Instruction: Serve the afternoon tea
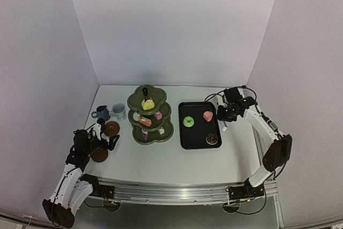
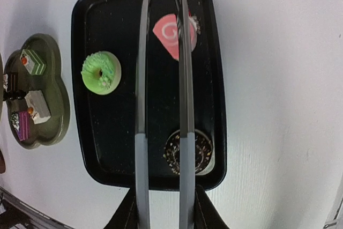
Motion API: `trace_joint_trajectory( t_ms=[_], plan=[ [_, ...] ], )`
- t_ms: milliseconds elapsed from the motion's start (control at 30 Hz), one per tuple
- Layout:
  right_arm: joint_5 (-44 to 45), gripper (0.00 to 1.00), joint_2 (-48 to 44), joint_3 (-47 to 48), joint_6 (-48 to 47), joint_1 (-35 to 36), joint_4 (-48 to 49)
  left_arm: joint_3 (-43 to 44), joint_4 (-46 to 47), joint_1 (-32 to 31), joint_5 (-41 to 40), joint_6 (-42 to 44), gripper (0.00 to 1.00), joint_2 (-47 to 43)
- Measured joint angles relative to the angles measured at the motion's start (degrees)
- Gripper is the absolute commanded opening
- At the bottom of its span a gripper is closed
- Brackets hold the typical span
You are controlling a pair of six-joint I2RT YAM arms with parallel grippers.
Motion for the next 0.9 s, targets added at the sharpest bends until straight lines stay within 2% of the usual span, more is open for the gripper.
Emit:
trace_joint_trajectory(
  t_ms=[267,467,900],
  plan=[
    [-8.89,0.27,0.04,-5.95,6.02,-1.17,-0.8,0.0,0.01,0.0,0.02,0.01,0.99,0.56],
    [-9.94,0.32,0.46,-6.4,8.43,-2.48,-0.77,0.0,0.01,0.0,0.02,0.01,0.99,0.59],
    [-9.37,0.32,0.44,-5.14,10.44,-3.86,-1.66,0.0,0.0,-0.01,0.02,0.08,0.99,0.59]
  ],
)
